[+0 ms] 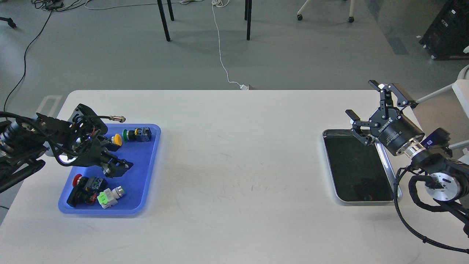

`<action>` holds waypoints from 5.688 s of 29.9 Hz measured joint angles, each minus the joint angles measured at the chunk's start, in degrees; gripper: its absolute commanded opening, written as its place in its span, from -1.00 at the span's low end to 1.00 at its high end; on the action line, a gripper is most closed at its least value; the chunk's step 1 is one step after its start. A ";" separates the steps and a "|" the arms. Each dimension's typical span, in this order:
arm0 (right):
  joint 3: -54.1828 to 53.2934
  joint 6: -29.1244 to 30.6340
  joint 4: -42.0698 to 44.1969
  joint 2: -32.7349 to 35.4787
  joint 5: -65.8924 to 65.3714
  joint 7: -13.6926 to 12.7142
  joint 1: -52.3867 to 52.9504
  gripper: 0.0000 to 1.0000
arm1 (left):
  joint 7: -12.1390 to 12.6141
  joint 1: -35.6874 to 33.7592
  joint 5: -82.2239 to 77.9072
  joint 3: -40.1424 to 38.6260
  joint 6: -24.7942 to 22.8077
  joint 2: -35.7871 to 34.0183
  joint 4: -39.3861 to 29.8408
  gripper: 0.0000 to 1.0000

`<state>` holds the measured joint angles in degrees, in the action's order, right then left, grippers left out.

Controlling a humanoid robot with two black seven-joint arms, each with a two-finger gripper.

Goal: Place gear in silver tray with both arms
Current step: 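Close the left gripper on the small black gear, then lift the gear and carry it with the left gripper to mid-table, then lower the gear and open the left gripper onto the table, then retract the left arm and reach the right gripper toward the gear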

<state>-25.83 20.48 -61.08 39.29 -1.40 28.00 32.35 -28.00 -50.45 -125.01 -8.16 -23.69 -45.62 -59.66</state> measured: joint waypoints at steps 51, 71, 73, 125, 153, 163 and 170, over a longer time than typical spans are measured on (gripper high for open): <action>-0.34 -0.06 0.07 -0.02 -0.17 0.00 -0.01 0.98 | 0.00 -2.76 3.06 0.14 -0.77 1.86 1.42 -0.58; -0.38 -0.28 -0.06 1.50 -0.20 0.00 -0.11 0.98 | -0.02 -21.40 2.29 5.31 -4.31 26.79 -5.88 -0.57; -0.43 -0.28 -0.10 1.73 -0.20 0.00 -0.27 0.98 | 0.00 -22.31 1.54 8.46 -4.32 31.64 -1.19 -0.57; -0.19 -0.35 -0.19 1.90 -0.93 0.00 -0.35 0.98 | 0.02 -21.66 13.65 14.22 -4.30 45.62 9.81 0.86; 32.26 0.19 -6.06 3.64 -50.72 0.00 34.50 0.98 | 0.23 26.86 90.20 -43.30 5.32 13.96 -11.45 0.96; 58.29 -0.60 -2.79 -20.53 -57.04 0.01 53.13 0.98 | 2.49 29.78 92.93 -46.46 5.23 14.07 -11.45 0.96; 64.78 -6.96 2.33 -31.38 -65.68 0.01 53.94 0.98 | 2.59 29.88 92.93 -47.11 5.24 14.15 -11.45 0.96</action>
<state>38.95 13.52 -58.75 7.91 -67.08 28.00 86.29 -25.41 -20.57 -32.07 -55.27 -18.46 -31.47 -71.11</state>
